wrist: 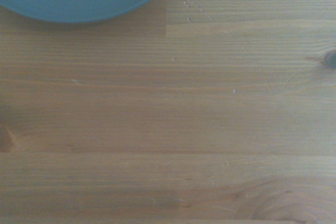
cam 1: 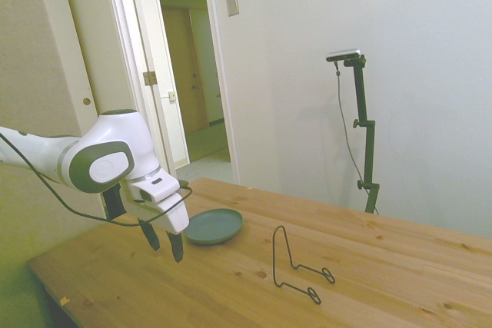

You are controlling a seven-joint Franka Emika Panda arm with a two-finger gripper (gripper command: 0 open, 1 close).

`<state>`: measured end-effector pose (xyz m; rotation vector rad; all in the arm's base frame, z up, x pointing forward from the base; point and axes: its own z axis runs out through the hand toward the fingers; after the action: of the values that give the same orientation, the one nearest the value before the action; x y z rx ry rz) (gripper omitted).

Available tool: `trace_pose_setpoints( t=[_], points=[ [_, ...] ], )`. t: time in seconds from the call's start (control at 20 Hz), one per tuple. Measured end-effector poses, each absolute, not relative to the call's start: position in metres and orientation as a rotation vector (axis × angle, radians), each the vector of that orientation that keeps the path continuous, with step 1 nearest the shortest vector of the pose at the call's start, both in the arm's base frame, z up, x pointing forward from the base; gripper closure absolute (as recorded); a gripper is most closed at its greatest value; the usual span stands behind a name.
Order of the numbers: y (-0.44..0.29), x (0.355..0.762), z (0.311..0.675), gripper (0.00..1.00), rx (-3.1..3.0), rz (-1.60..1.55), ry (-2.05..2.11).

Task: Load the plate

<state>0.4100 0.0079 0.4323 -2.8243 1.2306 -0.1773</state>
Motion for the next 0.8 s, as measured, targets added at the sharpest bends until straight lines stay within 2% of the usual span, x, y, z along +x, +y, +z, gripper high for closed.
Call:
trace_pose_setpoints(
  t=[0.25,0.6,0.8],
  points=[
    [0.014,0.414,0.435,0.00,-2.824,-0.155,1.208],
    [0.075,0.444,0.481,0.00,-2.835,-0.203,1.313],
    [0.092,0.465,0.489,0.00,-2.892,-0.242,1.450]
  ],
)
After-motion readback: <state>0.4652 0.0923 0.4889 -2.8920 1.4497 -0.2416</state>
